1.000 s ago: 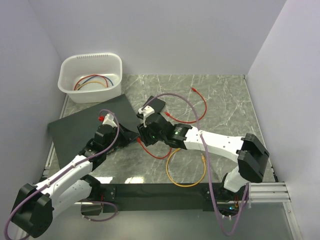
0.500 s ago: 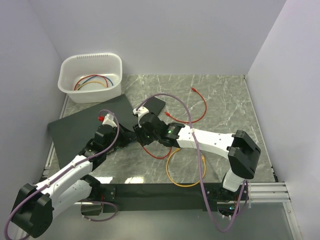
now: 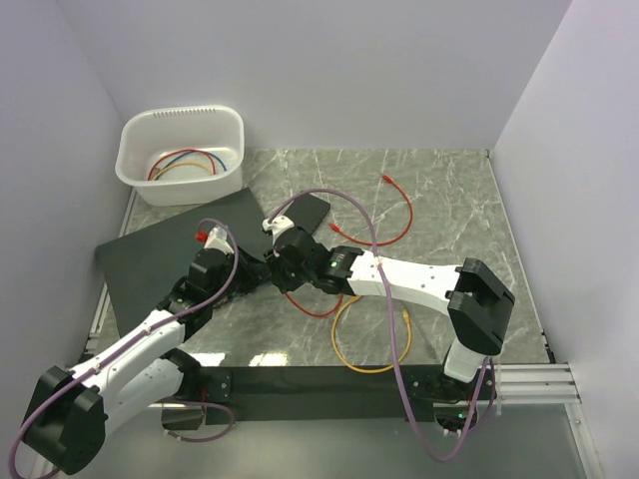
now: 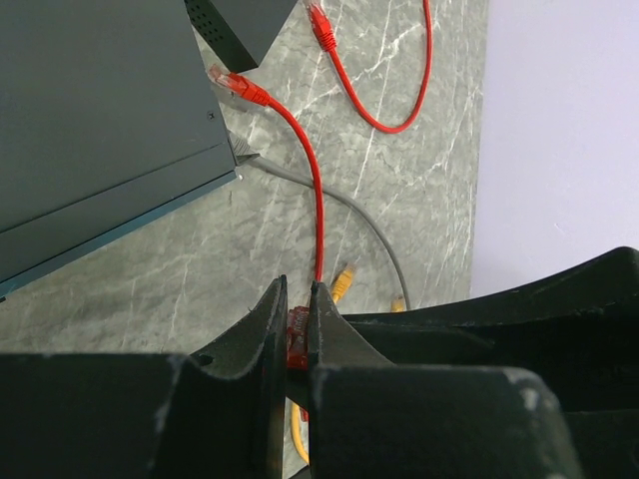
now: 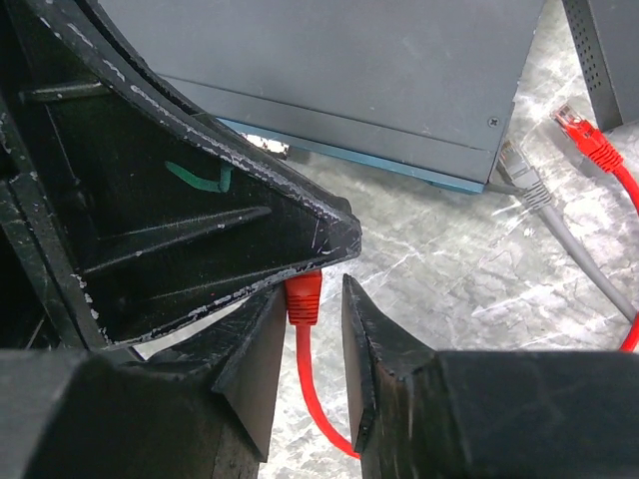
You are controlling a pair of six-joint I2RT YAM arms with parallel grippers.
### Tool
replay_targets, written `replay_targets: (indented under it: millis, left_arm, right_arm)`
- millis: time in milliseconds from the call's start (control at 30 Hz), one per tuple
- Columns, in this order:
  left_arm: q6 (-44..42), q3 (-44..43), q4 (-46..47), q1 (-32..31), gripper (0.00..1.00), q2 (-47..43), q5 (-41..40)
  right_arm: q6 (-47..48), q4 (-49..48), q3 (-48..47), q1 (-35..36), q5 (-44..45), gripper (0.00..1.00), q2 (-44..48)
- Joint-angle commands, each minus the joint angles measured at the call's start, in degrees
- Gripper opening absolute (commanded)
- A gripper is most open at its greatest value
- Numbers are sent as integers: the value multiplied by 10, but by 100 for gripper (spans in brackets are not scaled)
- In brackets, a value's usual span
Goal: Insert the plug into the switch port
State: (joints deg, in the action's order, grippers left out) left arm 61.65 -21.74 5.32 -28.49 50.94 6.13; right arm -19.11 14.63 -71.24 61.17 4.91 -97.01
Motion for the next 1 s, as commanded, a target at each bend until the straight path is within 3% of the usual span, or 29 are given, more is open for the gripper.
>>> replay_targets:
  millis: [0, 233, 300, 500, 733, 967]
  left_arm:
    - [-3, 6, 25, -2, 0, -9, -2]
    - [-3, 10, 19, -2, 0, -14, -10]
    - [-3, 10, 20, -2, 0, -12, -9]
    - [-2, 12, 21, -2, 1, -12, -8]
    - [-1, 13, 21, -2, 1, -16, -9]
    - [-1, 15, 23, -2, 0, -14, -14]
  right_arm:
    - [-7, -5, -21, 2, 16, 35, -5]
    - [-7, -2, -21, 2, 23, 35, -2]
    - [-6, -2, -20, 2, 22, 40, -2]
    - [-7, -3, -17, 2, 19, 42, -7]
    - [-8, -3, -15, 2, 12, 37, -14]
    - [-9, -4, -15, 2, 9, 26, -22]
